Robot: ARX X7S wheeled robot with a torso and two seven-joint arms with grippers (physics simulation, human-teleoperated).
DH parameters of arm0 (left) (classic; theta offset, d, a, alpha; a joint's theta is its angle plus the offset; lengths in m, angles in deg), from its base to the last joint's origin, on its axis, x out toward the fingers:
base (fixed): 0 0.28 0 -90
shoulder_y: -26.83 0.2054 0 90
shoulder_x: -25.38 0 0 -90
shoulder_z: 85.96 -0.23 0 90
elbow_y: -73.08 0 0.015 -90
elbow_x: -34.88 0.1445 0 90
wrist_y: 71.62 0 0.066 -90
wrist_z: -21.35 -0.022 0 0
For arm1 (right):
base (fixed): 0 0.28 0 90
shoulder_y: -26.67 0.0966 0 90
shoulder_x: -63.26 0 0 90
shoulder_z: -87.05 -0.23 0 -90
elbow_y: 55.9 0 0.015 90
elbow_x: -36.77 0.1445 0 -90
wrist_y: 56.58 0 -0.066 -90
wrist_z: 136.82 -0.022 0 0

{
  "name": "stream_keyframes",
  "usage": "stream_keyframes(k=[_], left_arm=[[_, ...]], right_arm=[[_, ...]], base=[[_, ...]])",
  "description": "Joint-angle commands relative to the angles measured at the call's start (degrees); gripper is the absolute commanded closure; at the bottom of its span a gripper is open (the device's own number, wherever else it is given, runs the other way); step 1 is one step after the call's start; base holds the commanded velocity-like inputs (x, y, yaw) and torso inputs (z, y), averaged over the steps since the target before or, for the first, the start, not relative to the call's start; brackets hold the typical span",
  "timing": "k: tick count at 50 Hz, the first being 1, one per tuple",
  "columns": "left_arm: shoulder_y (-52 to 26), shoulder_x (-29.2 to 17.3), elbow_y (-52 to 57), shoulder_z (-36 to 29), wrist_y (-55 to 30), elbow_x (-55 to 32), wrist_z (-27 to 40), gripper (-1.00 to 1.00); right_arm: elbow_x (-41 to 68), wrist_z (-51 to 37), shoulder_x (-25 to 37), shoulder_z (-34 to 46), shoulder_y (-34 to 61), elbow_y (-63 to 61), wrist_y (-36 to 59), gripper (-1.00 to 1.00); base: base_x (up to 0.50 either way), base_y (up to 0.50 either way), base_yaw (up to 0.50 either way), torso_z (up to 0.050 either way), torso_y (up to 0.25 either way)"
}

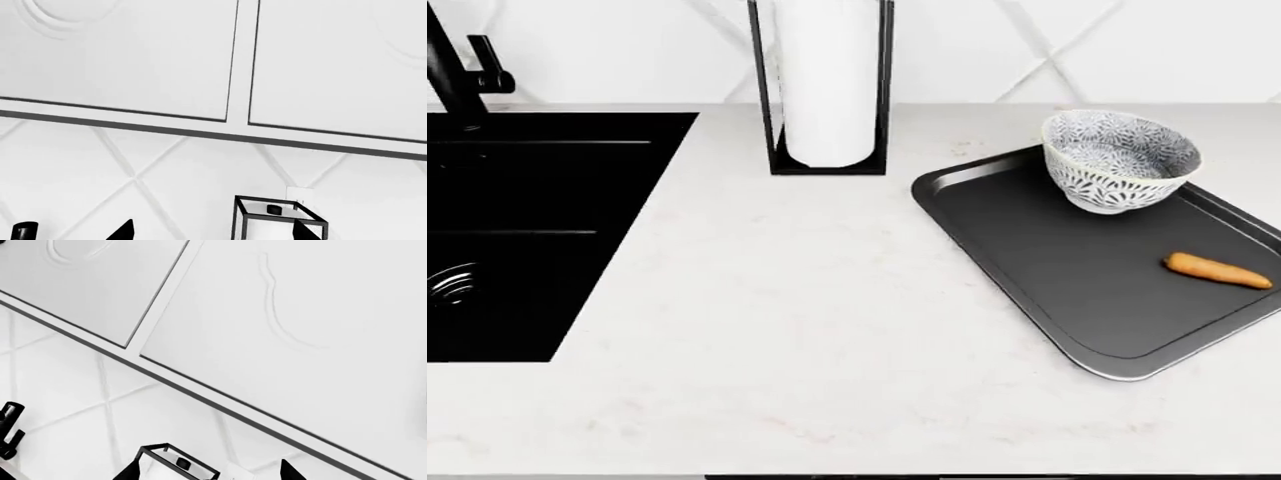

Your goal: Place the two vegetables and bowl onto the tray for setting up a vegetable dip station.

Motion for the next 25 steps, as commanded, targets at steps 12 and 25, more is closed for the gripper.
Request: stream_keyframes(k=[12,25], left_arm=[[-0.46,-0.11,0.35,-0.23,0.3,-0.23,0.1,-1.0],[-0.7,-0.07,0.23,-0.42,0.46,-0.24,-0.03,-1.0]], right_arm=[[0.26,-0.38,-0.52,-0.45,0.47,-0.47,0.05,-1.0],[0.1,-0.35,-0.72,-0.62,0.55,-0.28,0.09,-1.0]], base=[[0.02,0.5,0.0,0.0,0.0],[0.02,0.5,0.0,0.0,0.0]])
